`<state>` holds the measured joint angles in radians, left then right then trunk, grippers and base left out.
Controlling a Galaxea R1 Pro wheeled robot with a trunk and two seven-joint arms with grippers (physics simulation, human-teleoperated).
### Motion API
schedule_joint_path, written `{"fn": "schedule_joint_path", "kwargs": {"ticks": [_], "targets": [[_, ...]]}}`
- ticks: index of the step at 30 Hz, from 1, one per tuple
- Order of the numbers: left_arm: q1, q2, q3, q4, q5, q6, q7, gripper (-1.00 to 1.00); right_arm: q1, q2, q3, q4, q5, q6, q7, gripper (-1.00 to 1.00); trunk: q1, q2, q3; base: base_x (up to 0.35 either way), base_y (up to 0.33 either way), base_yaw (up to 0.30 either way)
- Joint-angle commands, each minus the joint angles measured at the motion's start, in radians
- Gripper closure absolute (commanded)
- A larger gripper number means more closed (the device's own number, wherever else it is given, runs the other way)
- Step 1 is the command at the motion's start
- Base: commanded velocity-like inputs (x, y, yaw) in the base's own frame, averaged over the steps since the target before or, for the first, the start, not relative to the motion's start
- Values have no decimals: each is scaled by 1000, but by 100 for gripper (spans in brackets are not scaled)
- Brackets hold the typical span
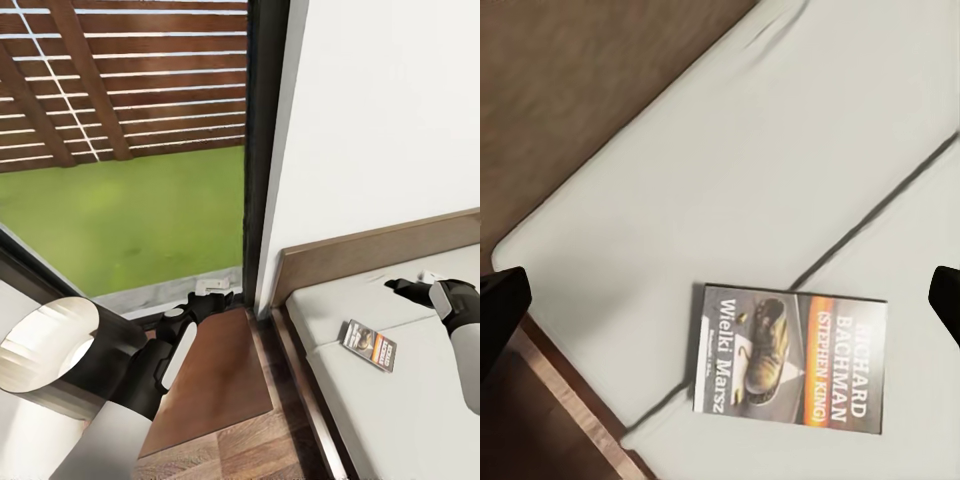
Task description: In the bedroom, move the book from the bed onto either nightstand, and place the two sandals side by side next to the bed.
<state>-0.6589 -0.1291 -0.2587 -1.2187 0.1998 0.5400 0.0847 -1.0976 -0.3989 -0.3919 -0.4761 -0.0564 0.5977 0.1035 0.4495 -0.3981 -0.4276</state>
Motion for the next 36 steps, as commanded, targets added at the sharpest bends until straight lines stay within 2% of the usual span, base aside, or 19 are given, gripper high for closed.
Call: {"fn": "schedule_joint_path", "kwargs": {"ticks": [1,11,19,36], "targets": [[-1,0,-2,-1,10,5,9,-100,-1,0,-13,-1,-5,4,1,-100,0,-2,-3,0,0,0],[-1,0,-2,-1,10,5,9,-100,-1,0,-22,-1,-5,0,1,-100,0,-2,-19,0,0,0],[-1,0,-2,-1,10,5,9,-100,-1,1,-21,0,-5,-51,-1,-100,0,-2,-32,0,0,0],[-1,0,-2,-1,10,5,9,-100,-1,2,-21,1,-5,-60,0,-100,0,-2,-59,0,0,0]]}}
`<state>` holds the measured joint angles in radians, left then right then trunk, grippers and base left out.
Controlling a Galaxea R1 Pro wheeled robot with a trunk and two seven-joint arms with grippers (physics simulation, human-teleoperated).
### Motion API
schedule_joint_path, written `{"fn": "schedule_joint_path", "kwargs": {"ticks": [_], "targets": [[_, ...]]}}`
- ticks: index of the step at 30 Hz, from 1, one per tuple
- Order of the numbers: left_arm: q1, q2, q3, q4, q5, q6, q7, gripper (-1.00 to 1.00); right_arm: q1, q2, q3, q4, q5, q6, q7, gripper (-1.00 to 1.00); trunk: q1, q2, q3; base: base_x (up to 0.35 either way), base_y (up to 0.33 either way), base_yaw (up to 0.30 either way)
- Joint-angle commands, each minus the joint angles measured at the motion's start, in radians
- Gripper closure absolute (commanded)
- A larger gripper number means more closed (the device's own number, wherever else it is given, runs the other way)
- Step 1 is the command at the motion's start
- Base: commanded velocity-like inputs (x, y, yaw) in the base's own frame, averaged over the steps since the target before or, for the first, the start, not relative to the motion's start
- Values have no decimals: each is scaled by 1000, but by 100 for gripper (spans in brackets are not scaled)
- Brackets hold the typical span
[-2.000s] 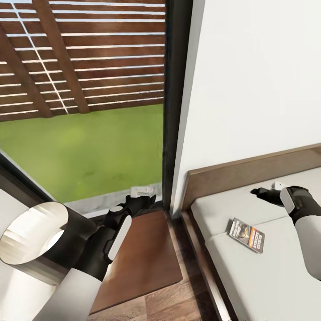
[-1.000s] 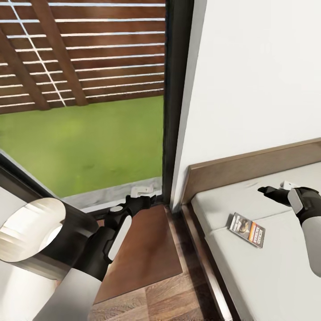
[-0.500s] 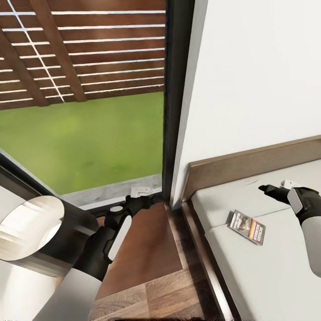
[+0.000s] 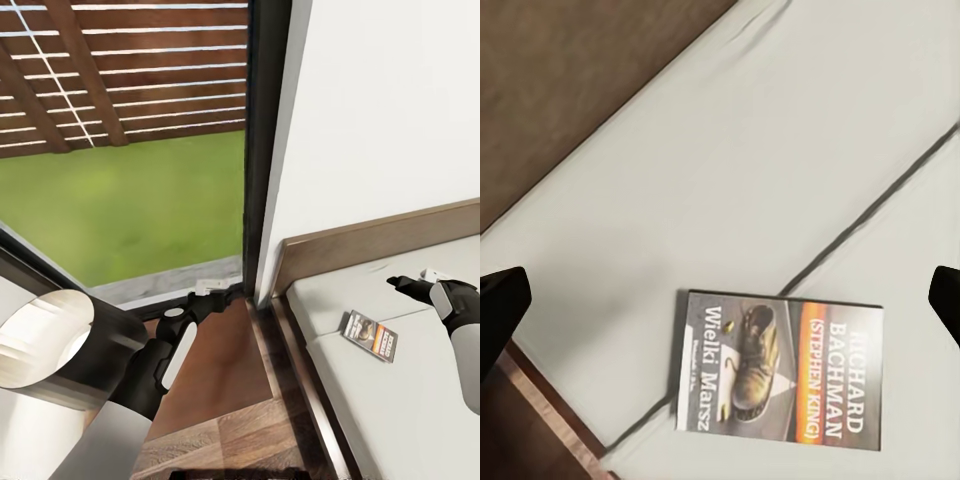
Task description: In the bedroom, move the book from the bed onto either nightstand, and place the two sandals side by side next to the bed.
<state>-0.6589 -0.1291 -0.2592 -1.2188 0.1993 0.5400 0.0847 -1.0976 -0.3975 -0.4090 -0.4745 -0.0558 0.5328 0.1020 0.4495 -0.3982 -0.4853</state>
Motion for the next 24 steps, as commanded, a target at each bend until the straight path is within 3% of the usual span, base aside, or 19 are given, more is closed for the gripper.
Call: {"fn": "schedule_joint_path", "kwargs": {"ticks": [1,8,24], "targets": [[-1,0,-2,-1,10,5,9,-100,0,0,-4,-1,-6,5,1,-100,0,-2,-3,0,0,0],[-1,0,-2,-1,10,5,9,-100,1,1,-3,4,-6,-54,2,-100,0,-2,-14,0,0,0],[-1,0,-2,-1,10,5,9,-100,1,6,-2,8,-6,-104,2,-100,0,-2,-40,0,0,0]]}}
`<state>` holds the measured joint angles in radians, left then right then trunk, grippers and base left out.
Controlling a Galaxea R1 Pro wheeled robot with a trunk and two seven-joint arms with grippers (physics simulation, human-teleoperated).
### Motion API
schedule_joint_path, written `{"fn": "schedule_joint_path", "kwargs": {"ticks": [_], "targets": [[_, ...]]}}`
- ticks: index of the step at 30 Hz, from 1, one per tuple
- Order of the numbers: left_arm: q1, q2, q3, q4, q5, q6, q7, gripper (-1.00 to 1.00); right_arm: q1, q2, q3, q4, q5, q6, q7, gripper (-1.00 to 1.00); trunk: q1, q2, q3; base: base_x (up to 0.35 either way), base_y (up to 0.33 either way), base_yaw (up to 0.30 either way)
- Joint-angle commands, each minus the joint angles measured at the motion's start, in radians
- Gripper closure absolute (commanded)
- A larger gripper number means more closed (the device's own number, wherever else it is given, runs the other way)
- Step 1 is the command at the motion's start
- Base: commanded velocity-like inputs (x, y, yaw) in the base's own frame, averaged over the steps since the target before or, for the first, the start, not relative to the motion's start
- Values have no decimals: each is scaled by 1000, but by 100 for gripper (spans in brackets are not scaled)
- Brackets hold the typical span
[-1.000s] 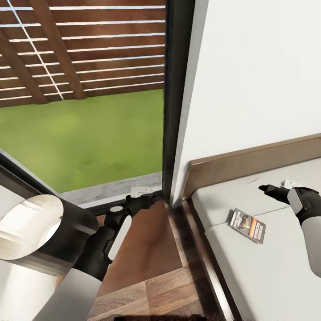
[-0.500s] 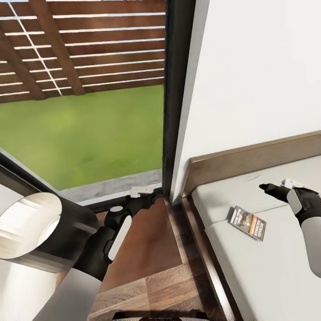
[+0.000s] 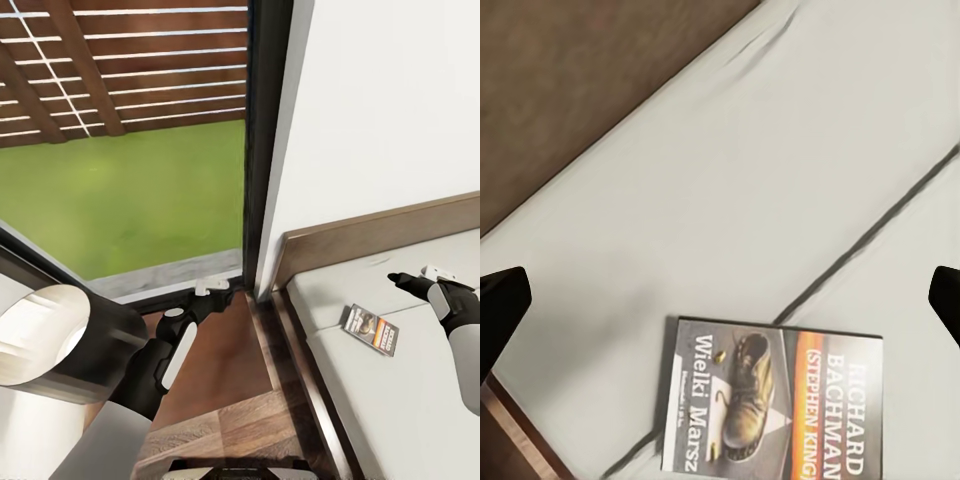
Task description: In the bedroom, move the book from the bed onto either nightstand, and place the two sandals side by side next to the bed.
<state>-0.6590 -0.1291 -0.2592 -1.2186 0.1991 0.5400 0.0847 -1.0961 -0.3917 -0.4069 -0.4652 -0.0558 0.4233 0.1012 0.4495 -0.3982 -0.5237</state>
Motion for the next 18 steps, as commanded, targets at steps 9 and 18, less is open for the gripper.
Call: {"fn": "schedule_joint_path", "kwargs": {"ticks": [9,18], "targets": [[-1,0,-2,-1,10,5,9,-100,-1,0,-5,-1,-6,5,3,-100,0,-2,-16,0,0,0],[-1,0,-2,-2,10,5,9,-100,-1,1,-5,-1,-6,5,3,-100,0,-2,-30,0,0,0]]}}
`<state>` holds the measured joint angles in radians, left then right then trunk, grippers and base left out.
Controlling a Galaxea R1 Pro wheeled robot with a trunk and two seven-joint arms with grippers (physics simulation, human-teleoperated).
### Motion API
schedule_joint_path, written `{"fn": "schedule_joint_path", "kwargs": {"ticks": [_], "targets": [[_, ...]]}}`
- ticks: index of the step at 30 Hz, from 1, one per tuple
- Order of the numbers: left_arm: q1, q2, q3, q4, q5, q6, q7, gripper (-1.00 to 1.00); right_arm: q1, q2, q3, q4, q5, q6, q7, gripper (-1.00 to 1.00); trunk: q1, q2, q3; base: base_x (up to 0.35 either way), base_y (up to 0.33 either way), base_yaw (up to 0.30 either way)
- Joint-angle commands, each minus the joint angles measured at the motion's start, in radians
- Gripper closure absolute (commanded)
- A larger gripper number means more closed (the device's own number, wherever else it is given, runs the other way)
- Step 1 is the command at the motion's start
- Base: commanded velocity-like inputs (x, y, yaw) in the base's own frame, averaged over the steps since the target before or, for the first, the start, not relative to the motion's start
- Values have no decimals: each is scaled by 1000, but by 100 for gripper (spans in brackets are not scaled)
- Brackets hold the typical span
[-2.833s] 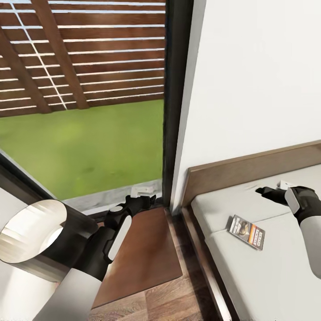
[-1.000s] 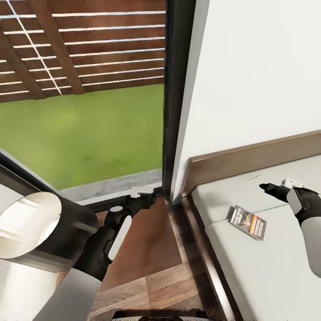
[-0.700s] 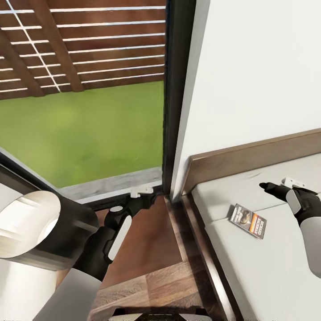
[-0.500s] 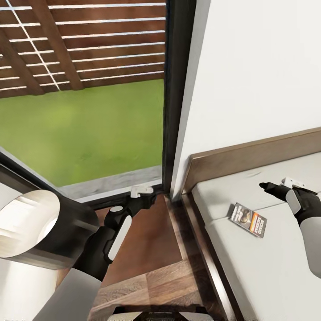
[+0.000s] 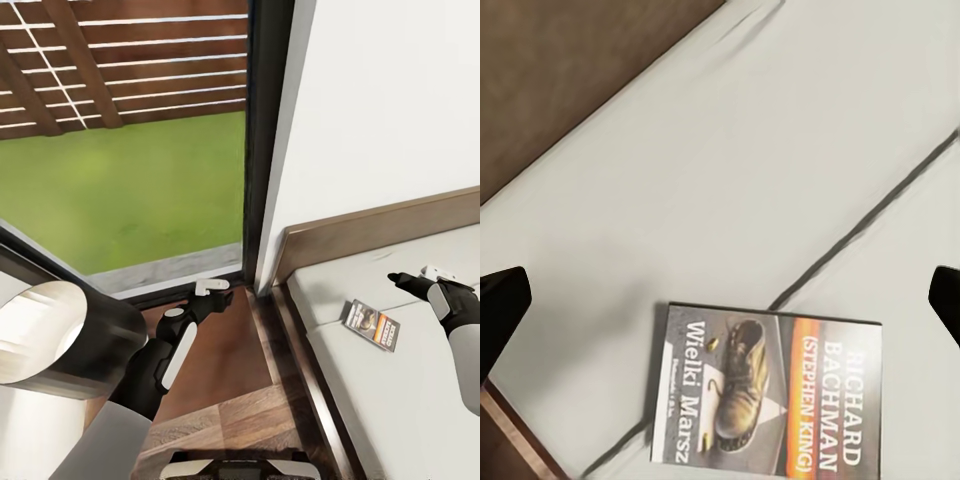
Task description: In the bedroom, move the book from the bed onto either nightstand, and place the two sandals side by side next to the bed.
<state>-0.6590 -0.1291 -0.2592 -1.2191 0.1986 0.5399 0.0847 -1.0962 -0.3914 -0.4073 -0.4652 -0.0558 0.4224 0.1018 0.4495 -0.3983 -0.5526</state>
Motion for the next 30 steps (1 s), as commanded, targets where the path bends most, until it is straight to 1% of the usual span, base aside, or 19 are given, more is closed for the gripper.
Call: {"fn": "schedule_joint_path", "kwargs": {"ticks": [1,10,21,30], "targets": [[-1,0,-2,-2,11,5,9,-100,-1,0,-4,-1,-6,6,2,-100,0,-2,-3,0,0,0],[-1,0,-2,-1,10,5,9,-100,-1,0,-5,-2,-6,6,2,-100,0,-2,-15,0,0,0],[-1,0,-2,-1,11,5,9,-100,-1,0,-4,-4,-6,7,0,-100,0,-2,-16,0,0,0],[-1,0,-2,-1,10,5,9,-100,-1,2,-4,-2,-5,7,-2,-100,0,-2,-29,0,0,0]]}}
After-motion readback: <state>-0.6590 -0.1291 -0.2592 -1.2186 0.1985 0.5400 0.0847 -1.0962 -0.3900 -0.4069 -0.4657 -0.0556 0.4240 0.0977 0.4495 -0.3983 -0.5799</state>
